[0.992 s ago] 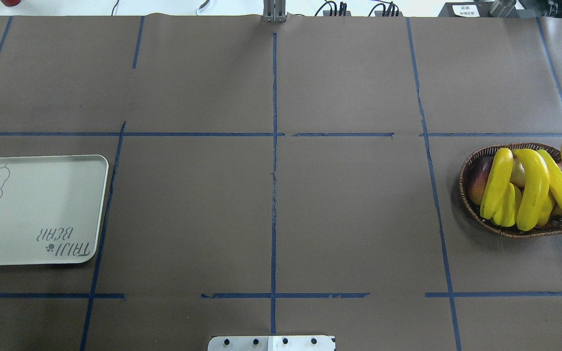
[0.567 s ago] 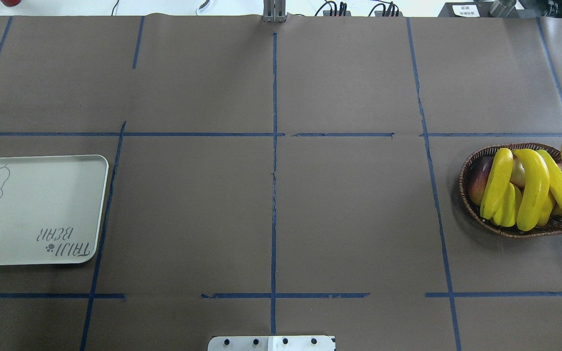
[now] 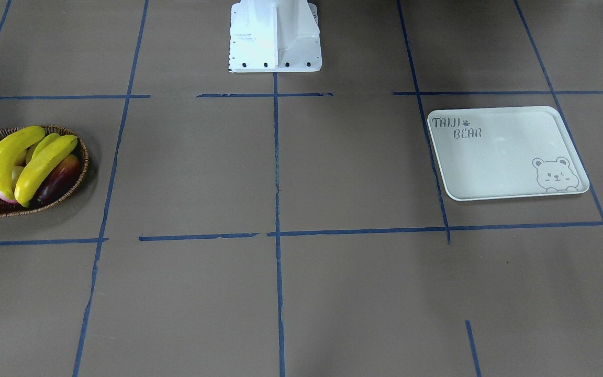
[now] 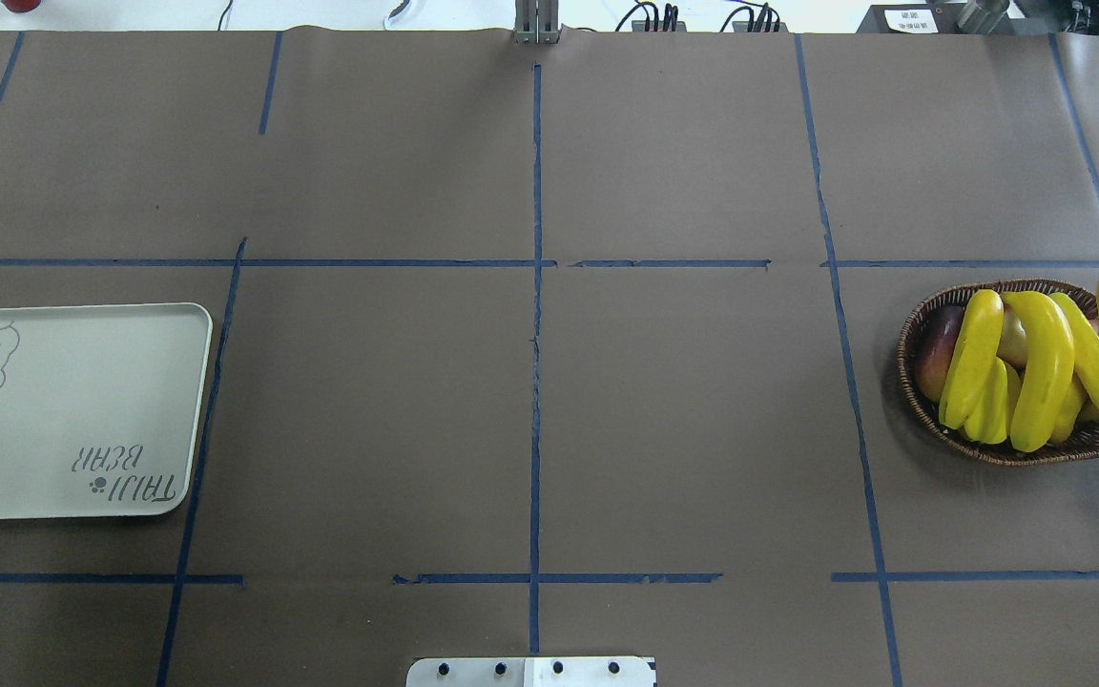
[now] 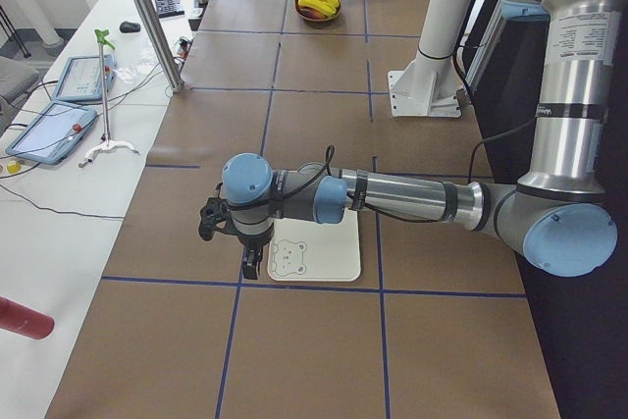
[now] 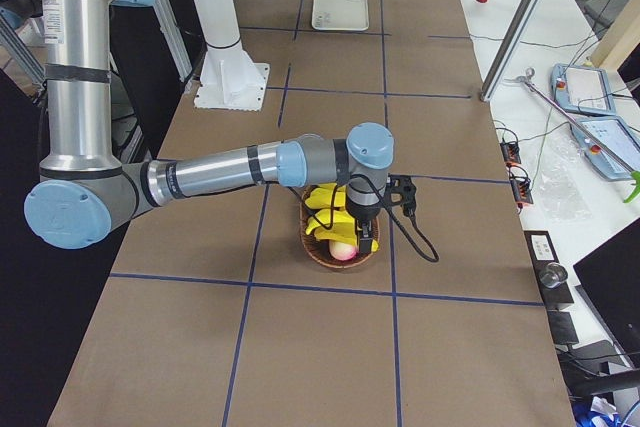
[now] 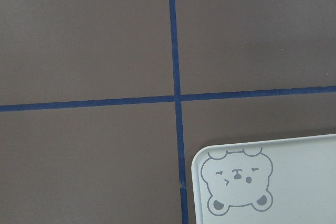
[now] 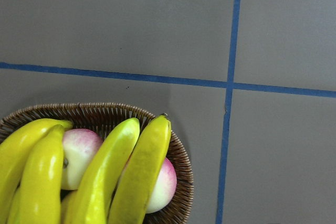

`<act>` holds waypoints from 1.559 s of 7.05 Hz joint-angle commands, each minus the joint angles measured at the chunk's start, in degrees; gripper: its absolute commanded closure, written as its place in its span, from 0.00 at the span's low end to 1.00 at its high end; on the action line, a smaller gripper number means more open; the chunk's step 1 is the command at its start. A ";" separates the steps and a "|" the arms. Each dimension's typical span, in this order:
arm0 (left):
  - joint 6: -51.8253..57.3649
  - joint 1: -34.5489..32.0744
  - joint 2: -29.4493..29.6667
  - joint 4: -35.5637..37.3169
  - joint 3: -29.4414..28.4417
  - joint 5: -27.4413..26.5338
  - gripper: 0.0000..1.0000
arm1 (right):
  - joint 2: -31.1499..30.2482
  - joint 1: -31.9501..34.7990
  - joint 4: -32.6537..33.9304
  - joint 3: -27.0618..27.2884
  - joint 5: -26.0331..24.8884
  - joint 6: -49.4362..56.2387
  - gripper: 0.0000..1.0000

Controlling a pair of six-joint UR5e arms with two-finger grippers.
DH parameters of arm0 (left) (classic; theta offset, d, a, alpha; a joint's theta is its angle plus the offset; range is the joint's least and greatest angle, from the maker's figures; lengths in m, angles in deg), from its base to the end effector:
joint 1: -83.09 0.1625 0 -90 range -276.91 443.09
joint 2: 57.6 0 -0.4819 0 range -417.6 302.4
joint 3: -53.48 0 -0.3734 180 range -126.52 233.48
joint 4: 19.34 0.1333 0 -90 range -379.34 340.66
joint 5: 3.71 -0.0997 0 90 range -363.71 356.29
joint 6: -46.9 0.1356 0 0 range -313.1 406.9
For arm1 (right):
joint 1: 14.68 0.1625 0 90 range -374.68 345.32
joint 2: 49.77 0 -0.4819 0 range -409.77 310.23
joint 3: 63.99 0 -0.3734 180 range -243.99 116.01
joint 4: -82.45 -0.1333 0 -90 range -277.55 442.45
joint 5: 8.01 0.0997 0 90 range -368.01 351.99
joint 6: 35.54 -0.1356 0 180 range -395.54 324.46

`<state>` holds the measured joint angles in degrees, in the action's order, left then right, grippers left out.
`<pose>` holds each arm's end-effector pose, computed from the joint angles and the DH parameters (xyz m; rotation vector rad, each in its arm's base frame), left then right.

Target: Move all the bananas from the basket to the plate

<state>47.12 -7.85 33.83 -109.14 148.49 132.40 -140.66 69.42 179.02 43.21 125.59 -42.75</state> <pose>-0.0437 -0.4917 0.6850 0.1111 0.8028 0.0320 -0.0083 -0.4674 0.6194 0.0740 -0.7725 -0.0430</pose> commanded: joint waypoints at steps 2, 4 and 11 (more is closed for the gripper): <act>0.13 0.05 0.15 -0.03 -0.09 0.03 0.00 | 6.40 -9.54 -0.16 6.09 0.00 -24.09 0.01; 0.22 0.14 0.07 -0.03 0.00 0.12 0.00 | 8.54 -15.68 -3.46 6.10 -6.11 -34.93 0.00; 0.22 0.05 -0.29 -0.11 0.18 0.29 0.00 | 3.36 -34.42 -12.29 6.01 -28.74 -57.92 0.00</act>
<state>47.34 -7.74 33.57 -109.25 148.63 132.68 -136.36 36.40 166.76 49.38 97.72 -100.56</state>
